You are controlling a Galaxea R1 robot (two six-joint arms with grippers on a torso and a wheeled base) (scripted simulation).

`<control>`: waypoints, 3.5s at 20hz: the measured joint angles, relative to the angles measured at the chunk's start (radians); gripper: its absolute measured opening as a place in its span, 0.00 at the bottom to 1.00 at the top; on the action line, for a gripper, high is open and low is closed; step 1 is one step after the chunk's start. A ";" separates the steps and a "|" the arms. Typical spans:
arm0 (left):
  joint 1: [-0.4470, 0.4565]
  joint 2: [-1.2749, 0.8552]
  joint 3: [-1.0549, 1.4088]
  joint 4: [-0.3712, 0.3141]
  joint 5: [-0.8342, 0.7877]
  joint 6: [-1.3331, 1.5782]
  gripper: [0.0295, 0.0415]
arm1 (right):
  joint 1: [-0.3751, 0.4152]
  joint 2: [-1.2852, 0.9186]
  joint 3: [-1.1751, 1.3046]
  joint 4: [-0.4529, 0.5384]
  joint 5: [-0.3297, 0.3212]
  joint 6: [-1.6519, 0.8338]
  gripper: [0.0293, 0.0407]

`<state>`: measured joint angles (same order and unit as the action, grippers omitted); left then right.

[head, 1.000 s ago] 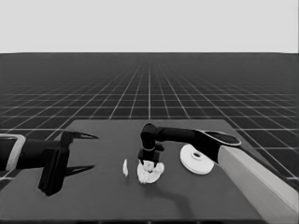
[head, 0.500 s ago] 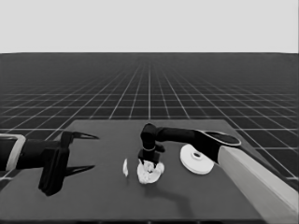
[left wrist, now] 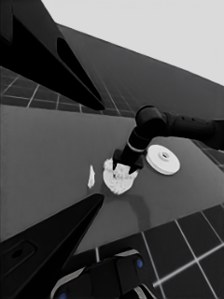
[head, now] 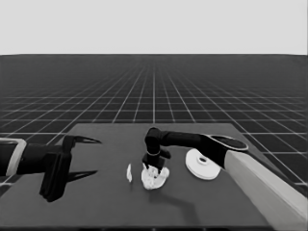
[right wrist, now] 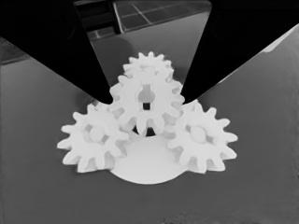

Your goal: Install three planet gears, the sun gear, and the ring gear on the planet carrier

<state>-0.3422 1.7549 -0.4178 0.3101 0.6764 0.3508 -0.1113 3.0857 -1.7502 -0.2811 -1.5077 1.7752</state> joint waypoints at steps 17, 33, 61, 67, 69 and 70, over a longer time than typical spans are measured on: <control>0.000 0.000 0.000 0.000 0.000 0.000 0.75 | 0.000 0.000 0.000 0.000 0.000 0.178 0.14; 0.000 0.000 0.000 0.000 0.000 0.000 0.75 | 0.000 0.000 0.000 0.000 0.000 0.346 0.14; 0.000 0.000 0.000 0.000 0.000 0.000 0.75 | 0.000 0.000 0.000 0.000 0.000 0.619 0.77; 0.000 0.000 0.000 0.000 0.000 0.000 0.75 | 0.000 0.000 0.000 0.000 0.000 0.622 0.81; 0.000 0.000 0.000 0.000 0.000 0.000 0.75 | 0.049 -0.008 0.038 0.044 -0.025 0.230 0.88; 0.000 0.000 0.000 0.000 0.000 0.000 0.75 | 0.088 -0.011 0.056 0.072 -0.035 -0.018 0.86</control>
<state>-0.3422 1.7549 -0.4178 0.3101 0.6764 0.3508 -0.0234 3.0745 -1.6944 -0.2089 -1.5425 1.7576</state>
